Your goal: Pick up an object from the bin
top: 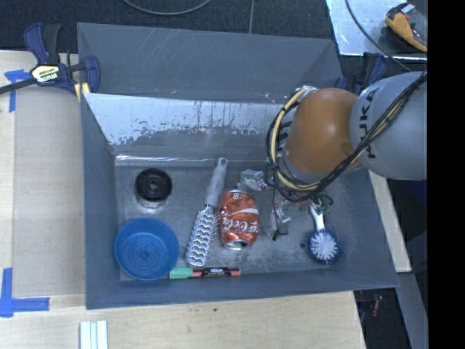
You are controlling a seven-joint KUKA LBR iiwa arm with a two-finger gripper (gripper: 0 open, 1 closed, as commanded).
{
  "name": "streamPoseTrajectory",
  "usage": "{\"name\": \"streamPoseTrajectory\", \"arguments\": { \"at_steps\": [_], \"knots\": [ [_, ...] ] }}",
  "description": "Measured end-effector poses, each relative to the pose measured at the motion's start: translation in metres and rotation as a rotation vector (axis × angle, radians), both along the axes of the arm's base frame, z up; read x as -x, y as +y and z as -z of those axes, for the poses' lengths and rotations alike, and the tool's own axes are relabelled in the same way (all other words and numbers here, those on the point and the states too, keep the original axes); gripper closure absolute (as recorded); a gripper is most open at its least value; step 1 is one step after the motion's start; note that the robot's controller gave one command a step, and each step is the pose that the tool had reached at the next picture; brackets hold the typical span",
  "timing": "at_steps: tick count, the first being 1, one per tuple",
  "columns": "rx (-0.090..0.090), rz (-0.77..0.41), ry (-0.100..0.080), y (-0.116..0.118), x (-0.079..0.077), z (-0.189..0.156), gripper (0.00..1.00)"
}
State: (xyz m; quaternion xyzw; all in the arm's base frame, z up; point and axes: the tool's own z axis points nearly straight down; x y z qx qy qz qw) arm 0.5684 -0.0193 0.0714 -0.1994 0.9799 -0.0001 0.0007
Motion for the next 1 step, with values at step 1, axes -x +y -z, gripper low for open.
{"name": "streamPoseTrajectory", "arguments": {
  "at_steps": [1],
  "knots": [
    [-0.003,-0.301,-0.024,0.0814,-0.0499,-0.0060,0.00]
  ]
}}
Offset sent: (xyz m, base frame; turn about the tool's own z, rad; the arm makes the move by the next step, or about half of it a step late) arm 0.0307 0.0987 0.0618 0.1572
